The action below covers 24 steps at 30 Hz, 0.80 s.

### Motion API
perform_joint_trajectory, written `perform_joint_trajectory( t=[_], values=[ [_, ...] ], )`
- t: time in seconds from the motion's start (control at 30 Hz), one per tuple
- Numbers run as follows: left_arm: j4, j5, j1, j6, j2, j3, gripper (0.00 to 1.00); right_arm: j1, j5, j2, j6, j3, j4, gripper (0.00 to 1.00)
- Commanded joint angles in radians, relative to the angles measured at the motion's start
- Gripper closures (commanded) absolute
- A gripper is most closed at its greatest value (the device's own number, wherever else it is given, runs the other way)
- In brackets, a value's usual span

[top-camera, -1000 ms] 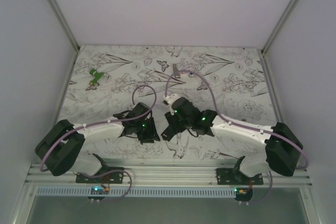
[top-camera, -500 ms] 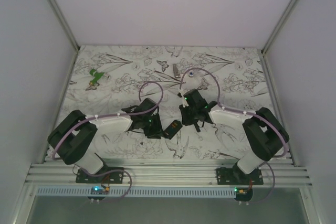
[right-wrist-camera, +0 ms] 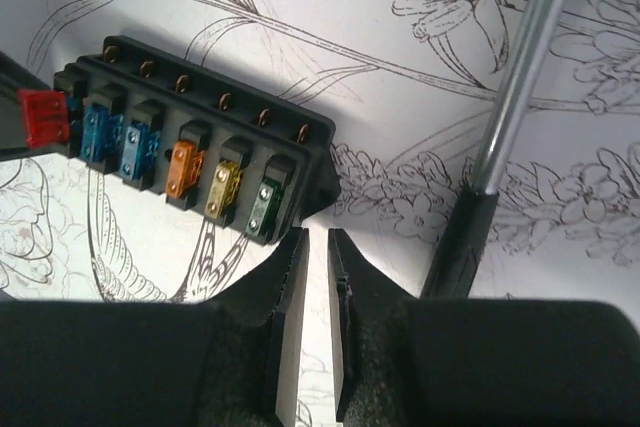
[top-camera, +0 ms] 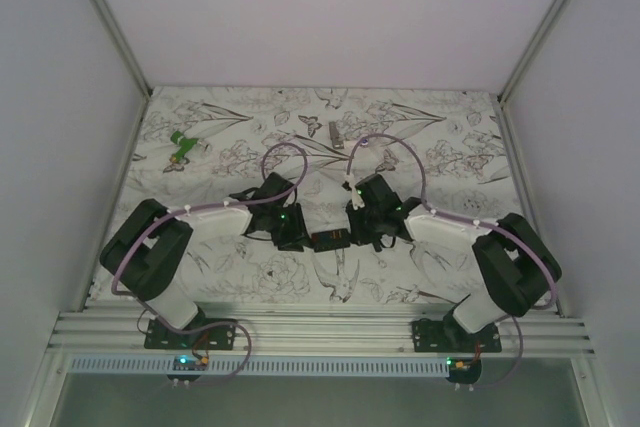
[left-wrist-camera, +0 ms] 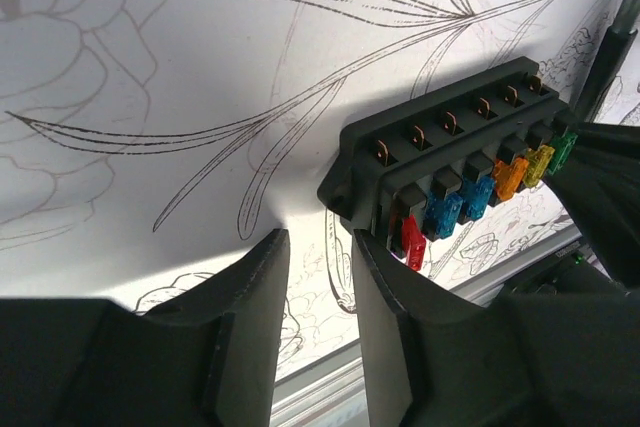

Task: Snap on the fuse box
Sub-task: Adjust the fuse in the fuse box base.

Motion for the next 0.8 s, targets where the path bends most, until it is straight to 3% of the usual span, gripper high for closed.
perform_joint_trajectory(
  t=[0.0,0.2,0.4,0.77],
  values=[
    [-0.053,-0.07,0.011,0.072,0.023,-0.021,0.61,0.028,0.064,-0.091,0.066,0.039,-0.092,0.79],
    [-0.067,-0.058,0.069,0.09,-0.09,-0.108,0.51,0.13,0.149,-0.129,0.157,0.231,-0.294,0.69],
    [-0.118,-0.058,0.145,0.161,-0.182,-0.125,0.39,0.286,0.323,0.05,0.267,0.505,-0.548,0.65],
    [-0.161,-0.175,0.225,0.268,-0.278,-0.17,0.18,0.357,0.389,0.284,0.403,0.728,-0.705,0.65]
  ],
)
